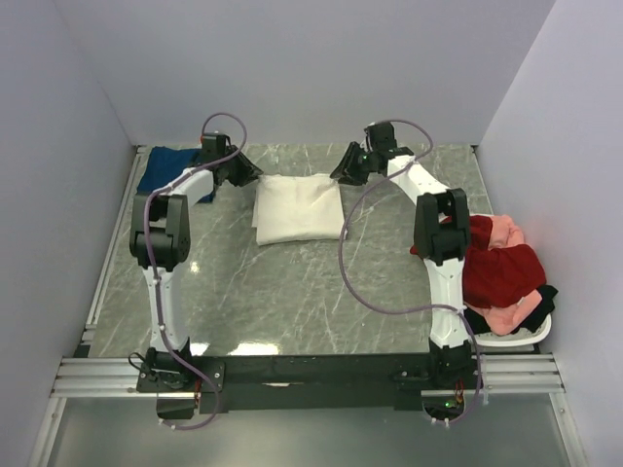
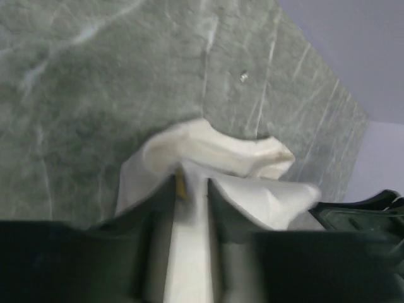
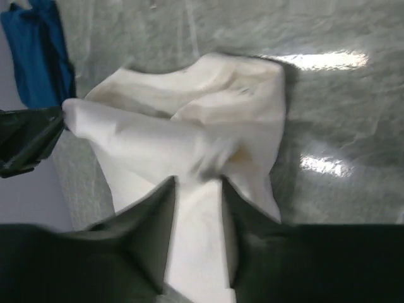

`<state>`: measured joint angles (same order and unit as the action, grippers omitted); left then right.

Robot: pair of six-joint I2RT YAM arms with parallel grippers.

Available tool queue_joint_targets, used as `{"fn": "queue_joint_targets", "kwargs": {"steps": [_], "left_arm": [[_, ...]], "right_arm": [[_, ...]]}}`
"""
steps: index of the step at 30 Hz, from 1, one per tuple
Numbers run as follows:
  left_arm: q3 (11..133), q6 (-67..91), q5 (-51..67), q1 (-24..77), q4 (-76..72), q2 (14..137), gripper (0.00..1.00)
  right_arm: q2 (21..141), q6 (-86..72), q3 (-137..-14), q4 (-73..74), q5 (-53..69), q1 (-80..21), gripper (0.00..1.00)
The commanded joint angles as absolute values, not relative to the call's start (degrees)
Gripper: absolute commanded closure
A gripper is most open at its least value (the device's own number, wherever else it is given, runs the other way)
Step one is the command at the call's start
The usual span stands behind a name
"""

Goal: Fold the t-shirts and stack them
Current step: Fold the tshirt

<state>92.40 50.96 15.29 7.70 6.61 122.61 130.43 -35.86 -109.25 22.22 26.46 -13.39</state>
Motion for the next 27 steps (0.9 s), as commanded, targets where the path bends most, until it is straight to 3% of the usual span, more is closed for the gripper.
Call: {"fn": "queue_joint_targets", "kwargs": {"steps": [1,3,5,10,11,14,15,18,27], "left_arm": [[99.1,49.4,21.9,5.3,3.8,127.3,0.62],[100.6,49.1,23.5,4.1,3.3,128.1,0.42],[99.8,48.6,23.0,3.6,3.3,127.0,0.32],[94.1,48.2,18.7,3.2,3.3,118.8,0.31],[91.4,48.6,18.6,3.2,2.3,117.5,0.34],[86.9,49.4,17.1,4.3,0.5,113.5,0.60],[86.6,49.0,16.7,5.4,0.5,112.9,0.73],[87.7,48.3,17.1,7.5,1.5,115.4,0.93],[96.6,45.4,15.5,9.7,5.6,127.9,0.99]], "right_arm": [[135.2,-34.4,-119.1,25.8,29.8,-11.9,0.53],[135.0,-33.5,-120.1,27.4,28.8,-10.9,0.46],[133.0,-33.3,-117.8,25.7,27.4,-10.4,0.41],[123.1,-32.5,-107.2,23.1,22.7,-11.0,0.41],[121.4,-32.7,-105.1,21.4,21.7,-11.2,0.41],[116.2,-33.1,-98.7,18.0,21.0,-13.3,0.44],[115.4,-33.1,-97.7,17.8,21.2,-14.7,0.44],[116.1,-33.9,-96.7,16.3,22.6,-17.4,0.47],[126.5,-36.3,-96.7,14.8,24.0,-19.8,0.51]]}}
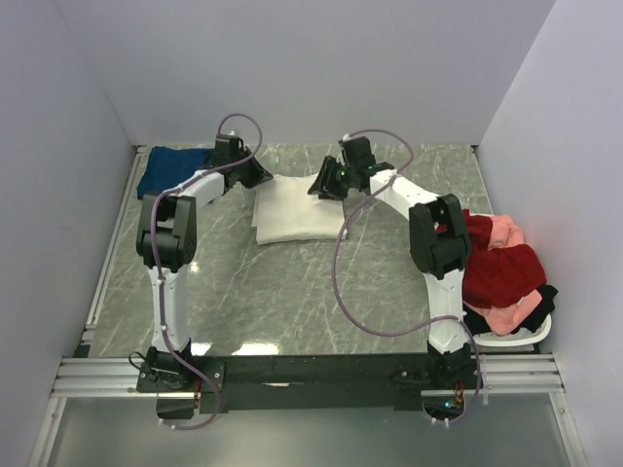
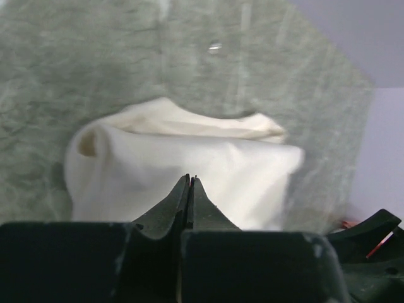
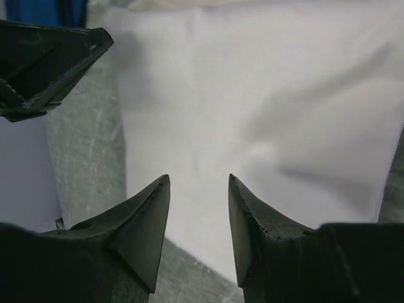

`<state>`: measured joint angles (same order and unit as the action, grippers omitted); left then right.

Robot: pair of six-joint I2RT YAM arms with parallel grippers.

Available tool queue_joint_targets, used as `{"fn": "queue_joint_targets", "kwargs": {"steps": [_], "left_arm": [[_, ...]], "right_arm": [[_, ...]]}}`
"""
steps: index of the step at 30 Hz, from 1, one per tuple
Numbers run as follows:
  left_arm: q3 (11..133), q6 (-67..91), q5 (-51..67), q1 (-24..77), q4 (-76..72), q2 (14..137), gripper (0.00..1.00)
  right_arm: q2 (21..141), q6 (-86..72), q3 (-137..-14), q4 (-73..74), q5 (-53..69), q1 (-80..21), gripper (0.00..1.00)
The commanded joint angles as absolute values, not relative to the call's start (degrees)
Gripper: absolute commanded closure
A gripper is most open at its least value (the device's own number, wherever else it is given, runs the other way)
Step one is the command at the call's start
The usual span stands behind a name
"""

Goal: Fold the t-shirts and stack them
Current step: Fold the tshirt

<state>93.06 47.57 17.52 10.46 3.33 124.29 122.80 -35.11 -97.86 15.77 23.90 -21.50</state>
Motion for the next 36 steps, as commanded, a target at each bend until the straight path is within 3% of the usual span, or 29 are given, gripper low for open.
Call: {"fn": "queue_joint_targets", "kwargs": {"steps": [1,8,15,25,31,36], "left_arm": [[97.4,45.1,15.3,9.5,6.7,128.9,0.99],[102.0,43.9,13.9,8.4,10.5,134.7,0.99],[102.1,43.3,16.4,7.6,9.5,131.1,0.98],[95.0,44.1,19.9,7.6,7.4,117.8,0.89],[85.6,46.1,21.4,8.8,5.7,112.1,0.91],[75.6,47.5,21.0,11.6,1.9,106.9,0.94]], "right_arm": [[127.0,-36.5,-96.2,14.8,24.2,-19.7,0.51],[124.2,-36.7,-84.6,10.2,23.3,-18.8,0.52],[121.1,-35.5,-81.1,9.6,23.3,-18.7,0.52],[118.6,-33.8,-88.5,12.0,23.1,-18.1,0.52],[130.4,-36.6,-103.1,11.4,26.3,-16.7,0.55],[135.8,-41.4,-107.0,7.9,28.7,-14.7,0.57]]}}
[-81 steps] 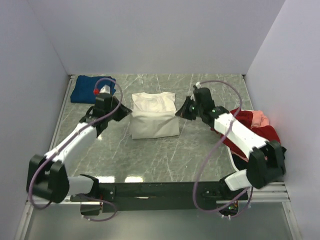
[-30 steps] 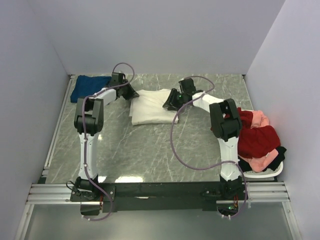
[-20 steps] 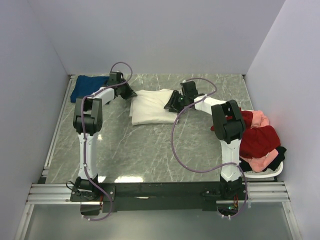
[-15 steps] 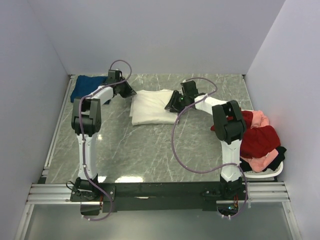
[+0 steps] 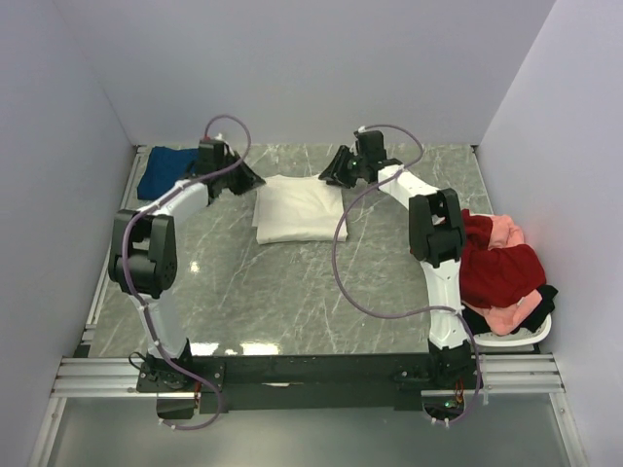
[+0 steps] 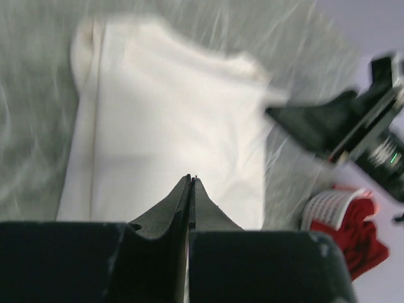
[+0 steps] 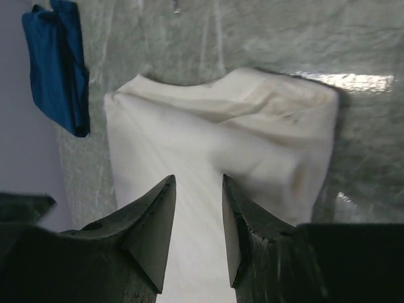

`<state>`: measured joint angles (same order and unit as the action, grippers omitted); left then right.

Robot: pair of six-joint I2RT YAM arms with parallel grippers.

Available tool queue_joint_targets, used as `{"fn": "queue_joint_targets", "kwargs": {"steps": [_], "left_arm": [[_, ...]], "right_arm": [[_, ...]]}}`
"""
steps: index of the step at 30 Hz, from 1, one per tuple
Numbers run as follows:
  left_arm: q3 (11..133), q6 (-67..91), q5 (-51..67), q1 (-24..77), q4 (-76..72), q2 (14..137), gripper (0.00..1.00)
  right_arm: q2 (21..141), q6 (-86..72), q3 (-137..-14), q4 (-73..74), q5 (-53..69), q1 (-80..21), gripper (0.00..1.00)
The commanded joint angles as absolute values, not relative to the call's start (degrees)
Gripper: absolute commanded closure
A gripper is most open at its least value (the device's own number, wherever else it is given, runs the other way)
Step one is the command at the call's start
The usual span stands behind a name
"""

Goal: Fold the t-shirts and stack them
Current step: Fold the tshirt, then neatly place the folded tshirt to the corner

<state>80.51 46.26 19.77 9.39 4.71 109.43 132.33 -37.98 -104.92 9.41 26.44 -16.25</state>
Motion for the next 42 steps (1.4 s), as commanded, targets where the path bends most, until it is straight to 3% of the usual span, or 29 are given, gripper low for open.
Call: {"fn": "queue_joint_targets", "kwargs": {"steps": [1,9,16,21,24,29,34,38,42], "left_arm": [[72.0,47.8,21.2,12.1,0.9,106.4,0.94],[59.3,49.8,19.3,18.5,-5.4,104.9,0.96],[58.4,48.6,17.1,18.9,-2.7,101.8,0.96],[62.0,47.0,12.9,18.4,3.7,96.7,0.81],[62.1,47.6,8.6,16.5,6.0,94.8,0.67],[64.2,47.3,10.3,12.2,6.9,98.9,0.52],[68.4,45.5,15.8,10.6,6.1,104.6,0.45],[70.0,44.3,18.1,10.4,6.4,107.9,0.36],[70.2,43.8,15.8,10.3,7.6,109.2,0.33]], "right_arm": [[136.7,-41.8,-107.9,8.0,29.2,-14.4,0.58],[141.6,-43.1,-112.7,10.1,30.8,-13.0,0.59],[138.9,-41.5,-113.5,12.9,31.9,-12.6,0.58],[132.3,-38.5,-111.4,15.6,31.3,-12.6,0.57],[126.0,-38.6,-105.0,13.4,32.0,-13.1,0.57],[116.2,-39.1,-91.5,7.5,32.2,-17.1,0.57],[111.3,-41.2,-79.7,0.2,32.6,-22.8,0.57],[114.1,-41.0,-78.1,-2.1,33.0,-24.1,0.57],[117.9,-40.9,-76.7,-2.6,34.9,-24.1,0.59]]}}
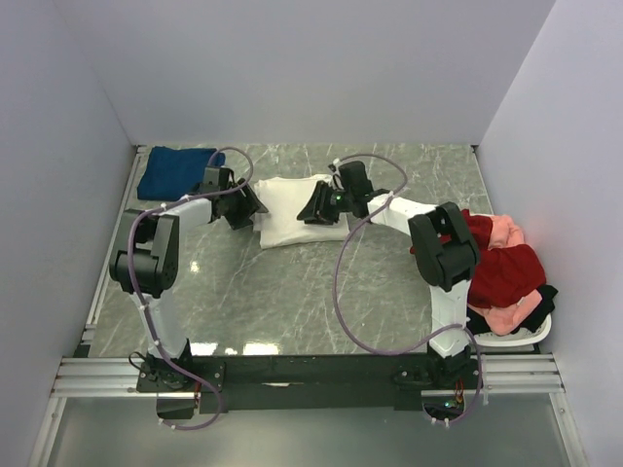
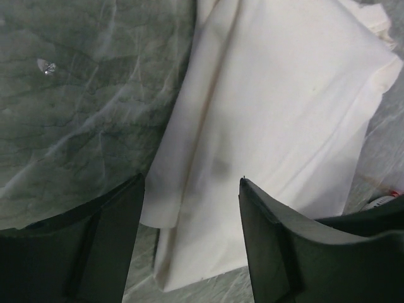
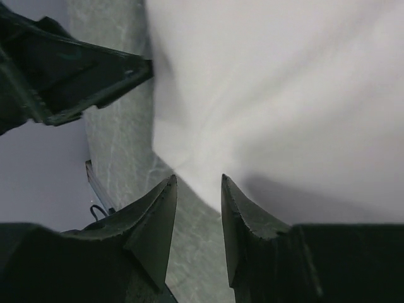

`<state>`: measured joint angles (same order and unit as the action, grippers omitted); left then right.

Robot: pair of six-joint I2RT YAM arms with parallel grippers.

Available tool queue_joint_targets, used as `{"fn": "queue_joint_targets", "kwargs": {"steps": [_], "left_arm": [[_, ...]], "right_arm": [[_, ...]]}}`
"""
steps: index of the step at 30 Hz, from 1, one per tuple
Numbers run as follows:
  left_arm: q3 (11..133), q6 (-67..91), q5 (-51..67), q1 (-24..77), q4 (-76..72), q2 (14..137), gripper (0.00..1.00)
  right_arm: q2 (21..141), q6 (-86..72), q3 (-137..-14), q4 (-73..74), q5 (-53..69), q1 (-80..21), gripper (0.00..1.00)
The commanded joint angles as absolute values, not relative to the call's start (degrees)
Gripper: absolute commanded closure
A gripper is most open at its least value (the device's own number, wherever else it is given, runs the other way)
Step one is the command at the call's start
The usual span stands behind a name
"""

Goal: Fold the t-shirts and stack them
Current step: Neatly place the folded tshirt to the corner

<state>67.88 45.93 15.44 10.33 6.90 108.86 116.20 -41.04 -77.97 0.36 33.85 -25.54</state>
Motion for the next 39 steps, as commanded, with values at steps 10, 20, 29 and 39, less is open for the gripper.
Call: {"fn": "queue_joint_targets", "kwargs": {"steps": [10,20,29,39], "left_arm": [[72.3,42.9,15.8,10.5,8.9,115.1,0.35],[76.0,41.8,5.9,16.2,14.6,119.4,0.44],[91.2,36.3,-9.1,17.8,28.5,122.8,0.99],[118.5,22.2,-32.9,14.2,41.2,129.7,1.00]], "right_arm": [[117.9,-38.9,-67.6,-2.6,29.2,-23.7,0.62],[110.7,-39.1,-67.1,-2.1,30.8,-23.9,0.60],[94.5,-39.4,-62.3,-0.4,28.2,-24.8,0.59],[78.9,-38.2,-50.5,0.8,23.7,-28.8,0.59]]}}
